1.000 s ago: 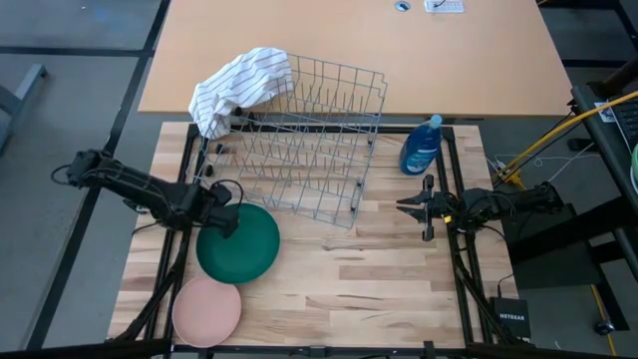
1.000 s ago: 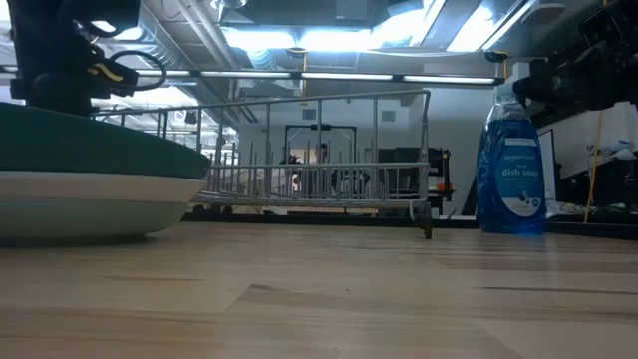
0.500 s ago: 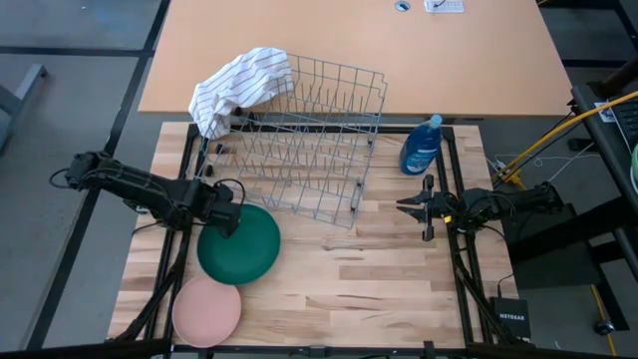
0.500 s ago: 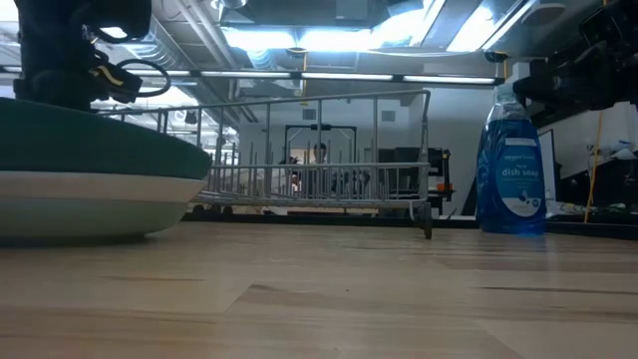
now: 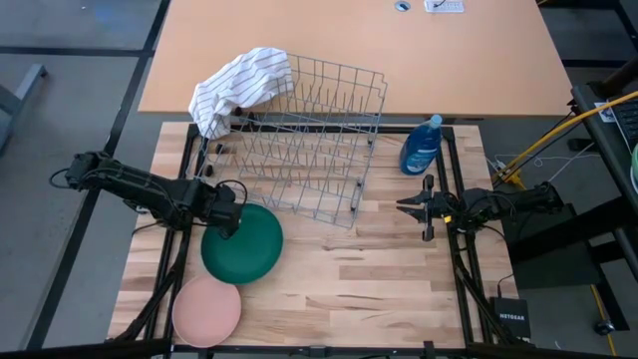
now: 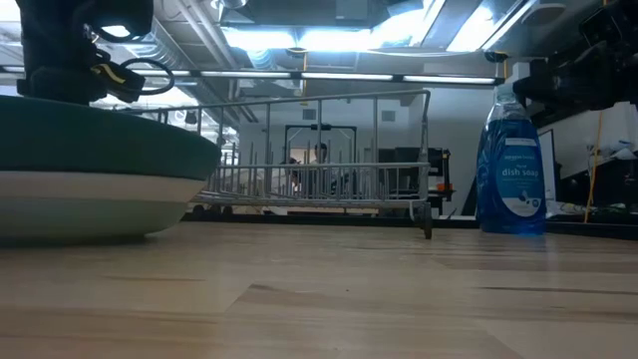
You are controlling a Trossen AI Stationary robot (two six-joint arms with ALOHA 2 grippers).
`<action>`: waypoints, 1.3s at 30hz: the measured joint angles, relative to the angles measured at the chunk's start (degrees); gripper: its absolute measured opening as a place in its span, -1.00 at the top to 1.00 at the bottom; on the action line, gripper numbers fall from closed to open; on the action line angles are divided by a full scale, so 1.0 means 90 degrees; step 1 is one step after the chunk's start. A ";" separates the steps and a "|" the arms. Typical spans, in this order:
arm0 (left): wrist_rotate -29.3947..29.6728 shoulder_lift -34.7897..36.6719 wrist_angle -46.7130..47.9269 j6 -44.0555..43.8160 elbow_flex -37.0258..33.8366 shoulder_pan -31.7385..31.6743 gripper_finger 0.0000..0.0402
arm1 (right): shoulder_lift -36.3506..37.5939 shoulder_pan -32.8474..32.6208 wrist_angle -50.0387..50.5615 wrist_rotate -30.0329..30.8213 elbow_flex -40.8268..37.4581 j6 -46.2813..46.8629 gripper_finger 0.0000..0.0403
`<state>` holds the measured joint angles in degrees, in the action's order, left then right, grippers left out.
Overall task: Sort dishes
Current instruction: Put the green plate into the dish rack
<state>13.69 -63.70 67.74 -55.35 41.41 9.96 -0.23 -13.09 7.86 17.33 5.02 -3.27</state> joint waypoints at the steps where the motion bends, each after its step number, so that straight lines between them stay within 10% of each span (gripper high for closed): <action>1: 0.0000 0.0000 0.0000 0.0000 0.0000 0.0000 0.94 | 0.0000 0.0001 0.0000 -0.0001 0.0000 0.0001 0.64; 11: -0.0248 0.0015 -0.0467 0.0196 0.0012 0.0104 0.97 | 0.0002 0.0000 0.0000 -0.0001 0.0000 -0.0001 0.64; 19: -0.1673 0.0063 -0.0632 0.0585 0.0496 0.0295 0.99 | 0.0002 -0.0001 0.0000 0.0002 0.0000 -0.0002 0.64; 29: -0.2290 0.0051 -0.3259 0.0343 0.0592 0.1793 0.93 | 0.0002 0.0001 -0.0001 0.0002 0.0000 -0.0001 0.64; 39: -0.1897 -0.0309 -0.4273 0.0392 0.0542 0.2717 0.38 | 0.0002 0.0001 -0.0002 0.0001 0.0000 0.0001 0.64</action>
<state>-3.38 -66.49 29.28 -51.83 46.28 34.41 -0.21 -13.09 7.84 17.34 5.02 -3.27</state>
